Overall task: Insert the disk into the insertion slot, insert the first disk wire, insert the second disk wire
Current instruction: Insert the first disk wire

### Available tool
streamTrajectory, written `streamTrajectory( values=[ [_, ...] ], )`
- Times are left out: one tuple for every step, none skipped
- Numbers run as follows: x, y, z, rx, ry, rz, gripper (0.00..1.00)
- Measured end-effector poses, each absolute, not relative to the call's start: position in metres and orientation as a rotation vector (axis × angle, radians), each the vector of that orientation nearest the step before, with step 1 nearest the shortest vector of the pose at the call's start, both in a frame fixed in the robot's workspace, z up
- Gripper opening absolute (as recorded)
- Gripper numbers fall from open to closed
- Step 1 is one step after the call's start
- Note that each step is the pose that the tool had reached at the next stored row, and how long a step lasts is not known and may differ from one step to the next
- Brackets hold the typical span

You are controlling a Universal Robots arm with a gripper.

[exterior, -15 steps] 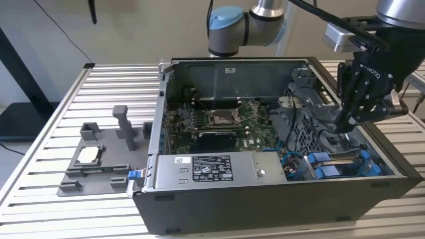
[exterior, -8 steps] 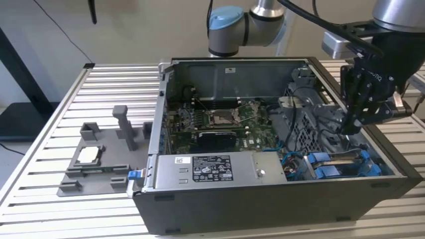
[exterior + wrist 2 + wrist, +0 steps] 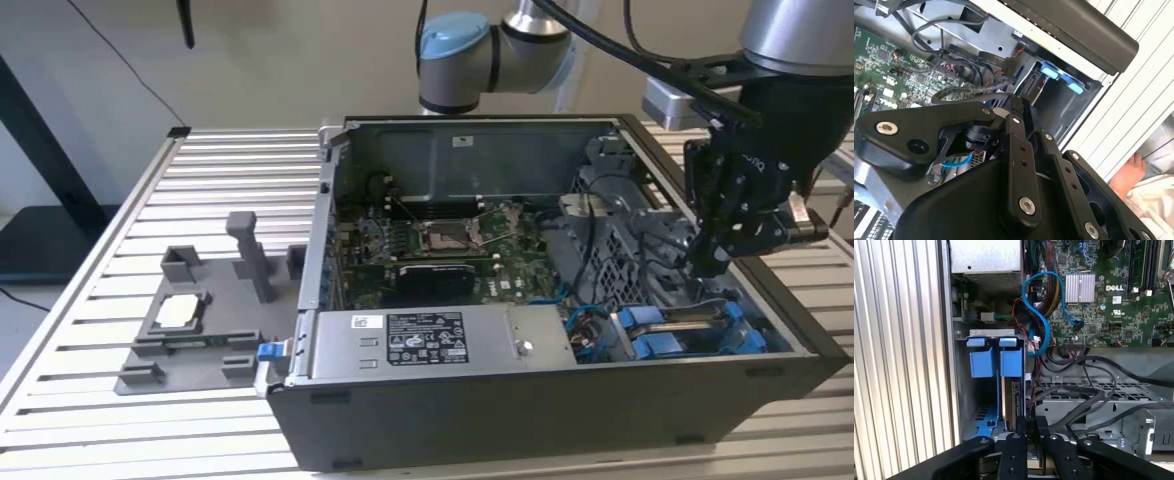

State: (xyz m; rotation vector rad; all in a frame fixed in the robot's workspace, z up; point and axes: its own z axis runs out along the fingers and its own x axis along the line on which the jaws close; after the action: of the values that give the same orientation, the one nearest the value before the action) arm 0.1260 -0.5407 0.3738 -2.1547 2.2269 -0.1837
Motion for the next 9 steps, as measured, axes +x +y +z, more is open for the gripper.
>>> streamTrajectory(
  values=[
    [0.1259,-0.5407,0.3735,-2.159,2.228,-0.191,0.19],
    [0.1259,-0.5407,0.3730,-2.163,2.226,-0.196,0.19],
    [0.1258,-0.5407,0.3724,-2.167,2.222,-0.201,0.19],
    [0.1258,-0.5407,0.3718,-2.167,2.217,-0.206,0.19],
    [0.1257,-0.5407,0.3711,-2.167,2.212,-0.211,0.19],
    [0.1257,-0.5407,0.3703,-2.166,2.207,-0.217,0.19],
    [0.1257,-0.5407,0.3695,-2.165,2.202,-0.222,0.19],
    [0.1255,-0.5407,0.3685,-2.164,2.198,-0.226,0.19],
    [0.1253,-0.5407,0.3674,-2.163,2.195,-0.230,0.19]
  ],
)
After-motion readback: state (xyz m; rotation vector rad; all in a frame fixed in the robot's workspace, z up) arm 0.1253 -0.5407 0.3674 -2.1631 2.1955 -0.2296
